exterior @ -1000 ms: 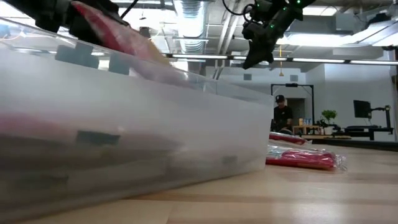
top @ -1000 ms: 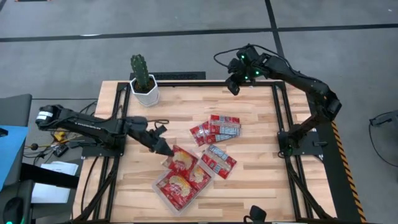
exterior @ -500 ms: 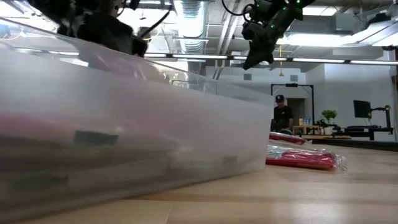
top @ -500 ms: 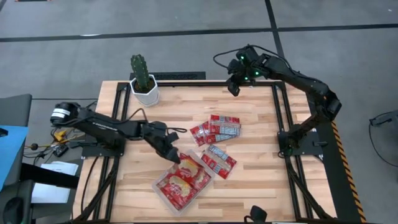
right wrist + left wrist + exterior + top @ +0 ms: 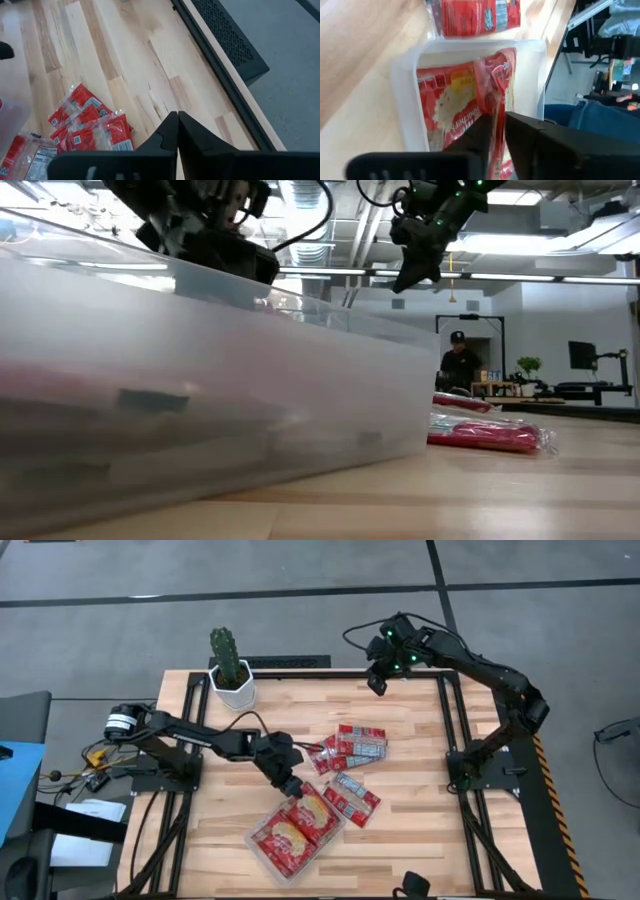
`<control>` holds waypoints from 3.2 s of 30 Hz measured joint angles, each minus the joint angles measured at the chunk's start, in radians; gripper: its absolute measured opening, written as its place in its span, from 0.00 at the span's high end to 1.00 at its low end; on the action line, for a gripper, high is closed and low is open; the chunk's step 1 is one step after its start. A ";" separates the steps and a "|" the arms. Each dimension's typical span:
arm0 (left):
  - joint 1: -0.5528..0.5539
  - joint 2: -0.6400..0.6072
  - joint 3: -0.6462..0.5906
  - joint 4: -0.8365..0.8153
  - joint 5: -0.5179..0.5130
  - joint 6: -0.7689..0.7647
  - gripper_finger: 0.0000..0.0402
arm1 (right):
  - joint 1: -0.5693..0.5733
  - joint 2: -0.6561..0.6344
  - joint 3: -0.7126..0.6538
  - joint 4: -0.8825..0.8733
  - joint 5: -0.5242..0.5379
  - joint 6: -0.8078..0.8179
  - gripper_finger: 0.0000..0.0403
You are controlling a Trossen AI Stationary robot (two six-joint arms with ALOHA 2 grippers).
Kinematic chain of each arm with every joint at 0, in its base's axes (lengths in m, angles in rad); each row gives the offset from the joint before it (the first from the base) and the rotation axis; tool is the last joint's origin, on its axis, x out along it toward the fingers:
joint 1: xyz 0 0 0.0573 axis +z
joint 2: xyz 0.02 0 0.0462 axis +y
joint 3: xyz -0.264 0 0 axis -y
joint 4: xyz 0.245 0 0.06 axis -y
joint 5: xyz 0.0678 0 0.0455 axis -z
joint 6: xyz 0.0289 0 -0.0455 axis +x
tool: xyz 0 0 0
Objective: Sort popcorn bags into baskets
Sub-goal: Put the red popcorn bag into the transparent bin
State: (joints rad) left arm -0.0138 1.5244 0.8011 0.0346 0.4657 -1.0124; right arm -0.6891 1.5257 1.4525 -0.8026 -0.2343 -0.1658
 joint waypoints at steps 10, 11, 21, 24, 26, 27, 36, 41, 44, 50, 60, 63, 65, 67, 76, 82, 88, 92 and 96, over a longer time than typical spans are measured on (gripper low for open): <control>0.005 -0.002 0.003 -0.025 0.070 -0.017 0.62 | -0.006 0.000 0.000 -0.058 0.000 -0.022 0.92; 0.008 -0.003 0.003 -0.025 0.088 -0.025 0.60 | -0.007 0.000 -0.001 -0.066 0.000 -0.023 0.91; 0.029 -0.075 0.003 -0.026 0.178 -0.086 0.54 | -0.007 -0.001 -0.014 -0.101 0.000 -0.022 0.91; 0.029 -0.075 0.003 -0.026 0.186 -0.090 0.54 | -0.007 -0.001 -0.043 -0.100 0.000 -0.013 0.92; 0.047 -0.075 0.003 -0.025 0.185 -0.114 0.54 | -0.007 -0.001 -0.079 -0.072 0.000 -0.006 0.92; 0.060 -0.075 0.003 -0.018 0.185 -0.123 0.54 | -0.007 -0.001 -0.102 -0.053 -0.001 0.004 0.92; 0.264 -0.102 0.003 0.212 -0.042 -0.157 0.54 | -0.007 -0.001 -0.373 0.143 0.006 0.225 0.92; 0.385 -0.057 0.002 0.274 -0.175 -0.116 0.54 | 0.005 -0.001 -0.508 0.191 0.060 0.361 0.93; 0.433 0.013 0.002 0.346 -0.112 -0.122 0.54 | 0.024 -0.001 -0.566 0.193 0.082 0.402 0.94; 0.451 0.184 0.002 0.542 -0.054 -0.189 0.54 | 0.095 -0.001 -0.622 0.206 0.110 0.474 0.95; 0.459 0.399 0.162 0.527 -0.028 -0.197 0.54 | 0.216 -0.002 -0.623 0.216 0.182 0.580 0.94; 0.458 0.435 0.257 0.398 -0.011 -0.147 0.54 | 0.239 -0.002 -0.623 0.244 0.188 0.588 0.95; 0.457 0.447 0.313 0.282 -0.022 -0.102 0.54 | 0.253 -0.002 -0.623 0.269 0.188 0.599 0.96; 0.456 0.457 0.358 0.188 -0.053 -0.061 0.54 | 0.264 -0.002 -0.623 0.290 0.188 0.611 0.95; 0.457 0.458 0.388 0.029 -0.077 -0.025 0.54 | 0.284 -0.001 -0.623 0.336 0.184 0.614 0.94; 0.435 0.488 0.387 0.043 -0.030 -0.039 0.54 | 0.283 0.000 -0.623 0.363 0.185 0.605 0.95; 0.427 0.494 0.388 0.094 -0.043 -0.060 0.54 | 0.291 -0.023 -0.623 0.367 0.218 0.613 0.93; 0.435 0.493 0.388 0.126 -0.036 -0.074 0.54 | 0.296 -0.079 -0.621 0.295 0.272 0.635 0.94; 0.434 0.493 0.388 0.131 -0.036 -0.080 0.54 | 0.296 -0.093 -0.622 0.173 0.314 0.649 0.96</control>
State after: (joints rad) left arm 0.4205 2.0171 1.1889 0.1653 0.4299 -1.0927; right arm -0.3931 1.4326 0.8309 -0.6301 0.0793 0.4835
